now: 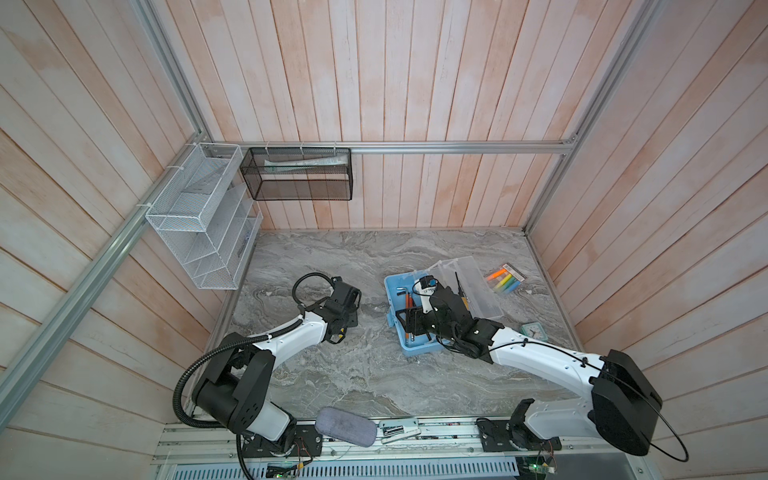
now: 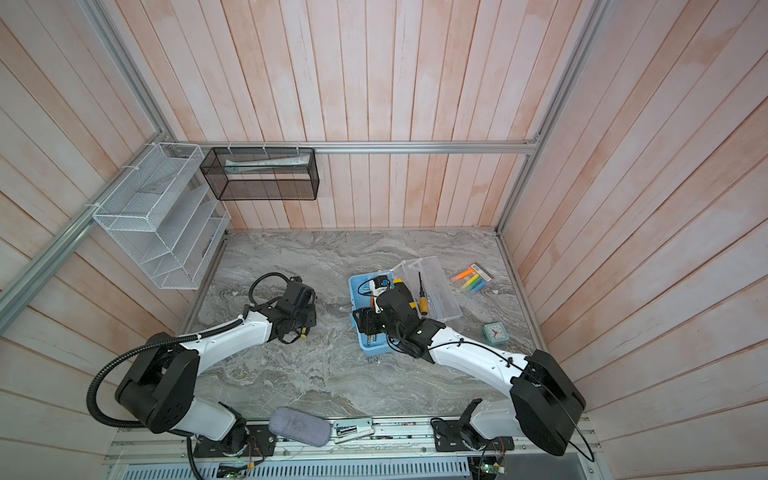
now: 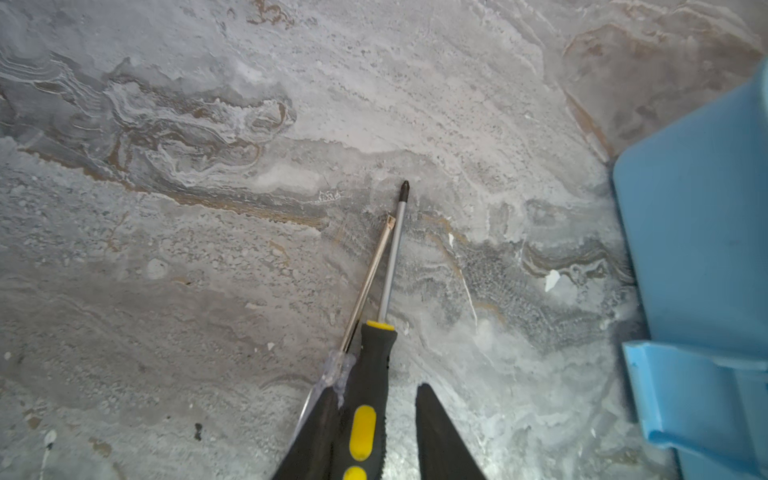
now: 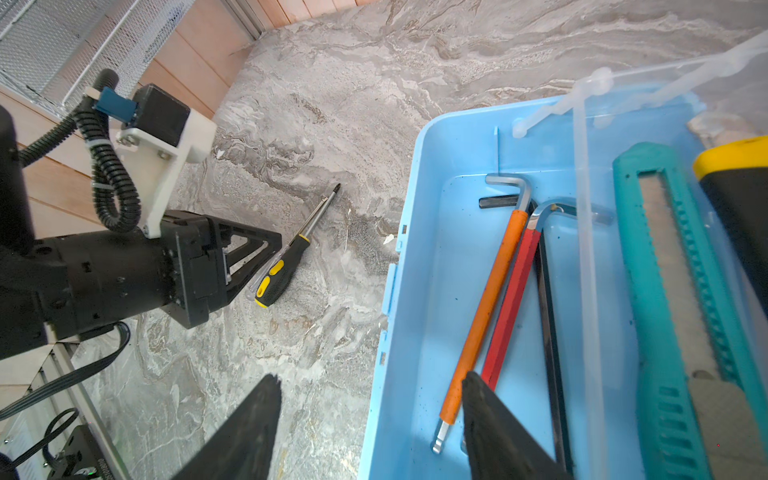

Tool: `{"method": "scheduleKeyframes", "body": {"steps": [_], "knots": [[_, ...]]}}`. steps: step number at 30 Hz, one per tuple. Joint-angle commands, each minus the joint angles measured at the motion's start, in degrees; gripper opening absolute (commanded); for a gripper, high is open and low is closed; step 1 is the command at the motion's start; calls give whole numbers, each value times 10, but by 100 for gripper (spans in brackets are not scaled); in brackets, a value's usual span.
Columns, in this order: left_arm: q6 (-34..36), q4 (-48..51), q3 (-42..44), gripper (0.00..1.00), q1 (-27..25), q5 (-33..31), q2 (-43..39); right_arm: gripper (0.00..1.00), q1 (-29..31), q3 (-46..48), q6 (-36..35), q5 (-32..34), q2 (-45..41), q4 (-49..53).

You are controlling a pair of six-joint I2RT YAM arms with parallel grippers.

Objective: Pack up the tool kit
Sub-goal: 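Close the left gripper on the black-and-yellow screwdriver handle, then lift the black-and-yellow screwdriver with the left gripper and carry it over the box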

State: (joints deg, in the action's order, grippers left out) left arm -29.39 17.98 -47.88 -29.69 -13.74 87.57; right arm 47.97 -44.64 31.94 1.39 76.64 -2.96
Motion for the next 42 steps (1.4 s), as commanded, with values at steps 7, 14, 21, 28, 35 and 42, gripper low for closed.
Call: {"method": "scheduleKeyframes", "body": {"steps": [7,14,21,28,35,42], "knots": [[-20,2,-5,34,-5,-1,46,68,-1,5,2,-5,9,-17],[-16,2,-16,29,-5,8,75,68,-10,15,4,-13,8,-27],[-18,6,-23,22,-5,9,91,68,-16,25,9,-23,5,-35],[-23,29,-53,0,-16,5,71,68,-28,31,11,-23,-27,-32],[-28,73,-126,0,-60,-2,32,67,-51,36,11,-26,-74,-21],[-41,69,-199,0,-116,-9,-15,66,-90,37,0,-9,-150,17]]}}
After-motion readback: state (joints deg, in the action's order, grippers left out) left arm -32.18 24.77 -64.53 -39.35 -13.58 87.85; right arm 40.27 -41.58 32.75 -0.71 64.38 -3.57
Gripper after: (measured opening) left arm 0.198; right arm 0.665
